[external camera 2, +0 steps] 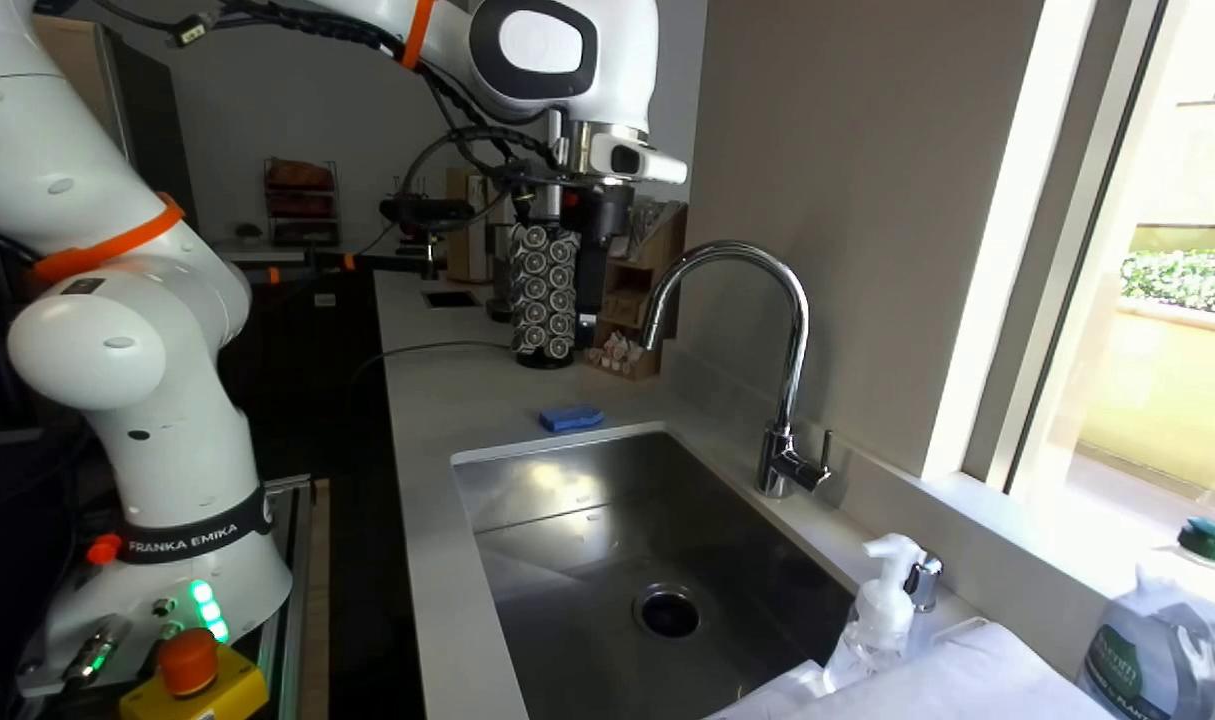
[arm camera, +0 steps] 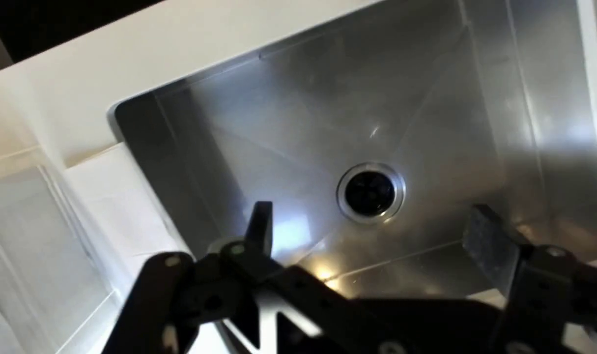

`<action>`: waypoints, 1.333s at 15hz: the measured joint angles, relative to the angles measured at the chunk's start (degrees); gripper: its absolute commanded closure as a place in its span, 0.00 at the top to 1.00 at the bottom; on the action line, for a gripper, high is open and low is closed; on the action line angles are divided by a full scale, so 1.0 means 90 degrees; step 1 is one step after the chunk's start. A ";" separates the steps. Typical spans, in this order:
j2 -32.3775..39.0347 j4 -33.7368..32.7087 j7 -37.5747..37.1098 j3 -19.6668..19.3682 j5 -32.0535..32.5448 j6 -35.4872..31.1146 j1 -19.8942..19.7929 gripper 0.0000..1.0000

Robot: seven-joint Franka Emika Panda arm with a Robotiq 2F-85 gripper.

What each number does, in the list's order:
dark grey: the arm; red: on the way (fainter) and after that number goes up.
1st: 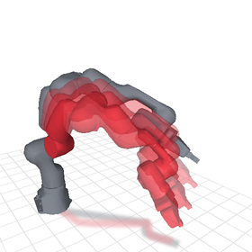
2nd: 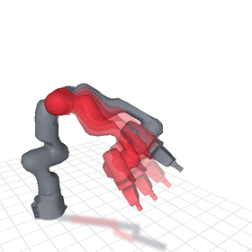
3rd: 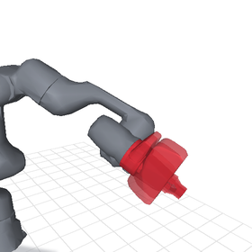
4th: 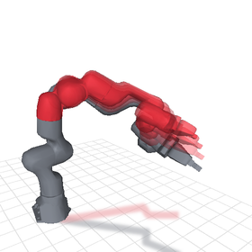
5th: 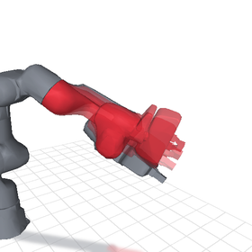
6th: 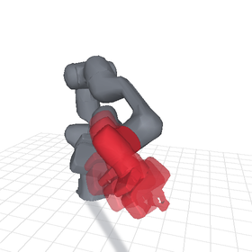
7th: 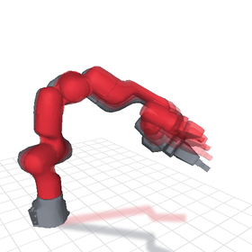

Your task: Put the clear bottle on the left side of the windowsill

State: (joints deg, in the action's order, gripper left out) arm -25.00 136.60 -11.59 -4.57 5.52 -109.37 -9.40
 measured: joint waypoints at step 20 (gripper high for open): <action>0.1150 -0.0422 -0.0421 -0.0761 0.0186 -0.1696 -0.0973 1.00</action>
State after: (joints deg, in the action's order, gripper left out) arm -14.65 132.81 -15.38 -11.42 7.20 -124.64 -18.16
